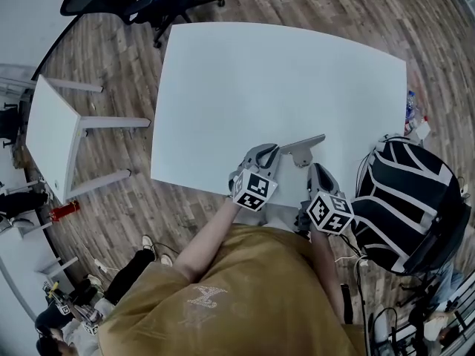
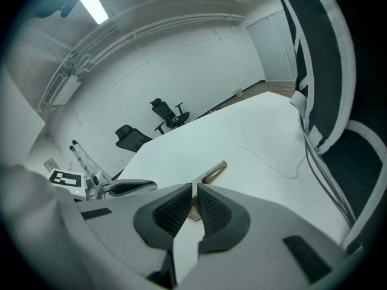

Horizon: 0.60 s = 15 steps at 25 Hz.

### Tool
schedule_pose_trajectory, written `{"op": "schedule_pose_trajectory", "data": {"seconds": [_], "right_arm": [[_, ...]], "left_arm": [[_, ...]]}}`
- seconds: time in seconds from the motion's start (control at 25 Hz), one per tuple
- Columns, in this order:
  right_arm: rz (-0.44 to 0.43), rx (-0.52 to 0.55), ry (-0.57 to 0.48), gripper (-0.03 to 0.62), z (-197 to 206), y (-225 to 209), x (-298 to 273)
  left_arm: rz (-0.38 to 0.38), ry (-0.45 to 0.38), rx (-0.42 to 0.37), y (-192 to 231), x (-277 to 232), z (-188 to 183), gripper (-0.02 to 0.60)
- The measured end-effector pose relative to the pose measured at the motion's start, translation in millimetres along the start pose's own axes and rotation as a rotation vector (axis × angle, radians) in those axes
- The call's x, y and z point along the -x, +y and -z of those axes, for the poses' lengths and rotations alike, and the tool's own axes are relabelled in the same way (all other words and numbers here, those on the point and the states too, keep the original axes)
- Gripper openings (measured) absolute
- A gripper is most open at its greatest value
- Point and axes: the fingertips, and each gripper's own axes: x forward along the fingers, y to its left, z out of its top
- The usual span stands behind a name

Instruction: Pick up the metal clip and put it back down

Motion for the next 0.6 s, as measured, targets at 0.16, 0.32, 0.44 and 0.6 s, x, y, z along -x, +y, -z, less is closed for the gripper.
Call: {"op": "schedule_pose_trajectory", "data": {"seconds": [0.16,0.32,0.44,0.6], "right_arm": [[-0.054,-0.133,0.04,0.019,13,-2,-4],[-0.091,-0.271,0.054,0.052,20,-5,-7],[-0.109,-0.344,0.045,0.055,20,-6,-8],[-0.132,-0.38,0.042,0.066,18,-3,-10]], "left_arm": [[0.029,0.028,-0.183,-14,-4,4,0.023],[0.047,0.051,-0.305,-24,-9,9,0.057],[0.04,0.052,-0.352,-24,-10,8,0.057],[0.038,0.06,-0.46,-26,-9,8,0.064]]}}
